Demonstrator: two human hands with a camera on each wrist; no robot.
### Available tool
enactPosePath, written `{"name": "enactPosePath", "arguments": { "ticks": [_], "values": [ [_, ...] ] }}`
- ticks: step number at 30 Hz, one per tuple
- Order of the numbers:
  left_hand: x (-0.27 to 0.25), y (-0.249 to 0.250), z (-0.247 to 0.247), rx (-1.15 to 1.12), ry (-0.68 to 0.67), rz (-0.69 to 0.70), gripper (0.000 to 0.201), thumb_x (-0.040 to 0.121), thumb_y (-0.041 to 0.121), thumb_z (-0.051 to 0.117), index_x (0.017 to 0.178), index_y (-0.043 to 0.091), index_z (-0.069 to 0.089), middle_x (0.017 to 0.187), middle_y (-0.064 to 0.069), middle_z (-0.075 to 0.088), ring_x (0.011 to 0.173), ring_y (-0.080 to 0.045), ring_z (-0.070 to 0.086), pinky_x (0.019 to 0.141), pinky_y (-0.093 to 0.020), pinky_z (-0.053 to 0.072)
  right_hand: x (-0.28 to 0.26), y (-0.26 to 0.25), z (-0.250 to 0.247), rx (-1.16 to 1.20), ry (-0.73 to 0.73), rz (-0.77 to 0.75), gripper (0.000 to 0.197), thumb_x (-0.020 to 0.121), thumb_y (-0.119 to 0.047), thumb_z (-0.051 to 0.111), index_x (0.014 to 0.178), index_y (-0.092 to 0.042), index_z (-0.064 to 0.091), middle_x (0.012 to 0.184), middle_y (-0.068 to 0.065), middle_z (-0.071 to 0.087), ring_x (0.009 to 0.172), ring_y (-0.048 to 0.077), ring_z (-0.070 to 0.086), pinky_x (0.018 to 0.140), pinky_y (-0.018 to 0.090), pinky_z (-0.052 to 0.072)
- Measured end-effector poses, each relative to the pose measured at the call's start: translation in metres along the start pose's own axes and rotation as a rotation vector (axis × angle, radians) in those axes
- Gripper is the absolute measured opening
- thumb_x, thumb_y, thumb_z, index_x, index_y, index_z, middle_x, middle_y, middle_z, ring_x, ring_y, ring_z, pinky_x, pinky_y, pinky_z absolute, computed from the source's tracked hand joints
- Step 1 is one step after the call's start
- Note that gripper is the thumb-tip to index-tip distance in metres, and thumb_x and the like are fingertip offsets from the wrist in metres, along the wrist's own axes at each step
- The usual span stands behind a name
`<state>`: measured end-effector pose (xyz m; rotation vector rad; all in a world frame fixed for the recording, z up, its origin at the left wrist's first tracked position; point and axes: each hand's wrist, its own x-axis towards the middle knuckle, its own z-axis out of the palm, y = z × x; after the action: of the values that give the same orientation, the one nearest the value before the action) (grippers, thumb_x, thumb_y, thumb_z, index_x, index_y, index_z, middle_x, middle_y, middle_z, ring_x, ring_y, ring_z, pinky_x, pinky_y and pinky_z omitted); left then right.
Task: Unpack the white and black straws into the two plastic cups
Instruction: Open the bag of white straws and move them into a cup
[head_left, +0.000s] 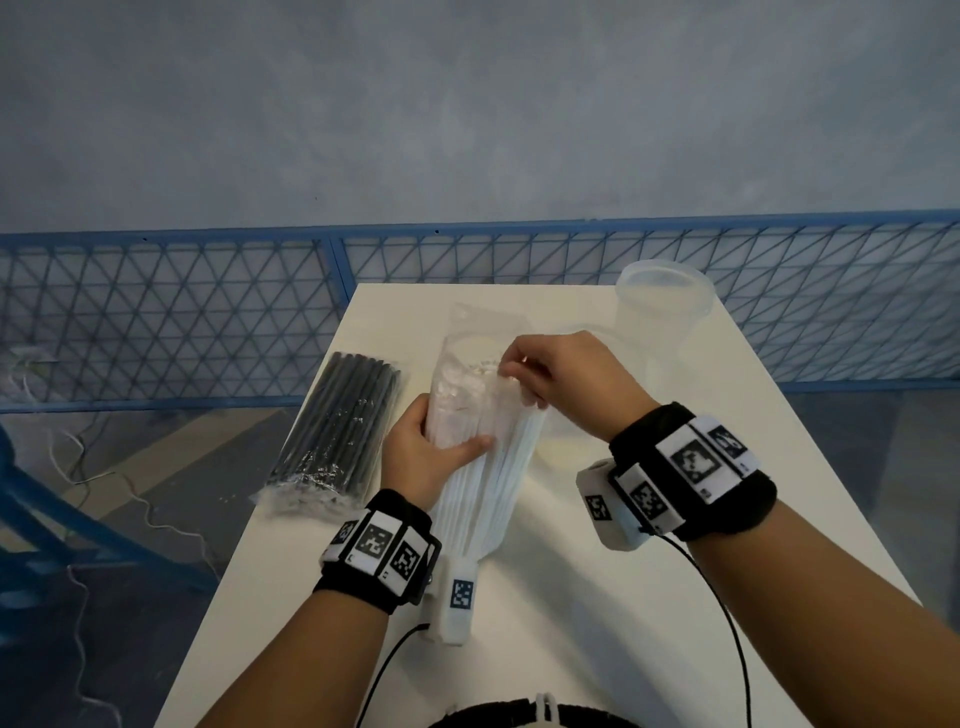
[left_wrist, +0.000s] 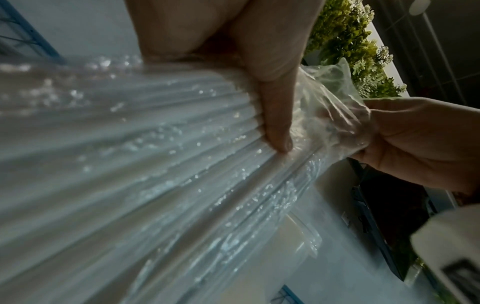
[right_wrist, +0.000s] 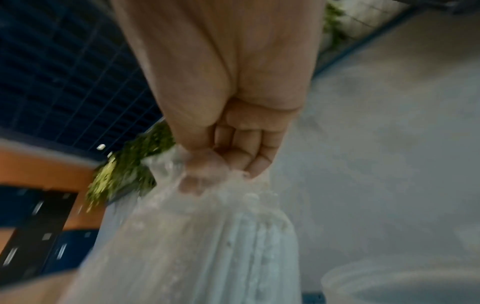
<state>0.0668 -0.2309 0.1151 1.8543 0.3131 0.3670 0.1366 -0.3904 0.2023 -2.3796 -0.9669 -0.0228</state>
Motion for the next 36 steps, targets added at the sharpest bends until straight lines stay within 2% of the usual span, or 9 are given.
{"name": "enactPosePath", "arguments": {
  "ticks": [3,5,10,15,19,24,28,30,36],
  "values": [
    [-0.001,0.002,0.004,-0.025,-0.038,0.011,0.042,0.06,0.023,0.086,0.084,0.036,0.054,0.089,0.005,0.066,0.089,-0.021,0.063,0.078,-0.039,0.053,0.003,-0.003,0.008,-0.149,-0.059,-0.079,0.043,0.081,-0.013,0.066,0.122,-0.017,0.056,0.119,0.003,0.058,0.099,0.016,0.054,0.083,0.025,0.043],
    [-0.001,0.002,0.003,-0.036,-0.074,0.02,0.044,0.059,0.023,0.087,0.089,0.032,0.056,0.091,0.003,0.067,0.09,-0.021,0.063,0.078,-0.039,0.053,0.006,-0.005,0.012,-0.167,-0.14,-0.115,0.056,0.079,-0.014,0.069,0.131,-0.016,0.049,0.132,0.005,0.052,0.118,0.022,0.049,0.096,0.031,0.042],
    [0.001,-0.002,0.003,-0.025,-0.166,0.039,0.053,0.057,0.02,0.087,0.1,0.028,0.058,0.095,0.004,0.069,0.092,-0.013,0.064,0.08,-0.032,0.053,0.014,-0.005,0.011,-0.206,-0.184,-0.105,0.041,0.08,-0.027,0.069,0.116,-0.014,0.056,0.116,0.006,0.061,0.107,0.026,0.054,0.087,0.032,0.042],
    [0.006,-0.002,0.004,0.021,-0.298,-0.004,0.072,0.055,0.022,0.088,0.115,0.029,0.049,0.104,0.008,0.067,0.1,-0.01,0.063,0.083,-0.029,0.053,0.016,-0.01,0.016,-0.389,-0.314,-0.07,0.051,0.079,-0.032,0.069,0.12,-0.012,0.046,0.108,0.008,0.062,0.098,0.027,0.058,0.076,0.031,0.042],
    [0.013,-0.005,0.001,-0.024,-0.375,-0.05,0.08,0.046,0.028,0.09,0.116,0.029,0.052,0.108,0.002,0.069,0.102,-0.017,0.065,0.09,-0.045,0.053,0.017,-0.01,0.018,-0.329,-0.29,-0.041,0.045,0.084,-0.025,0.065,0.123,-0.014,0.047,0.11,0.008,0.063,0.101,0.027,0.058,0.07,0.027,0.033],
    [0.013,-0.005,0.005,-0.013,-0.393,-0.027,0.064,0.053,0.012,0.088,0.108,0.023,0.058,0.098,0.003,0.07,0.095,-0.013,0.067,0.087,-0.038,0.055,0.015,-0.01,0.023,-0.36,-0.311,-0.021,0.031,0.09,-0.023,0.054,0.118,-0.013,0.055,0.112,0.007,0.065,0.1,0.025,0.061,0.075,0.024,0.038],
    [0.015,-0.002,0.002,0.018,-0.409,-0.011,0.043,0.062,0.015,0.084,0.1,0.022,0.065,0.093,0.011,0.07,0.087,0.0,0.065,0.074,-0.012,0.049,0.016,-0.007,0.016,-0.185,-0.201,-0.032,0.019,0.087,-0.008,0.053,0.102,-0.007,0.065,0.091,0.005,0.066,0.081,0.022,0.055,0.063,0.019,0.034],
    [0.015,-0.001,0.0,0.039,-0.409,-0.017,0.035,0.067,0.017,0.081,0.097,0.022,0.064,0.089,0.012,0.068,0.082,0.002,0.063,0.067,-0.005,0.047,0.017,-0.006,0.012,-0.149,-0.158,-0.046,0.021,0.085,-0.006,0.056,0.103,-0.007,0.067,0.095,0.007,0.07,0.087,0.024,0.061,0.067,0.023,0.039],
    [0.016,-0.006,0.003,0.021,-0.376,-0.018,0.036,0.069,0.021,0.08,0.101,0.02,0.063,0.093,0.008,0.069,0.09,-0.01,0.065,0.076,-0.016,0.049,0.02,-0.003,-0.003,-0.109,-0.045,-0.04,0.036,0.077,-0.023,0.074,0.112,-0.016,0.067,0.105,0.002,0.072,0.097,0.017,0.064,0.076,0.015,0.039]
  ]
}}
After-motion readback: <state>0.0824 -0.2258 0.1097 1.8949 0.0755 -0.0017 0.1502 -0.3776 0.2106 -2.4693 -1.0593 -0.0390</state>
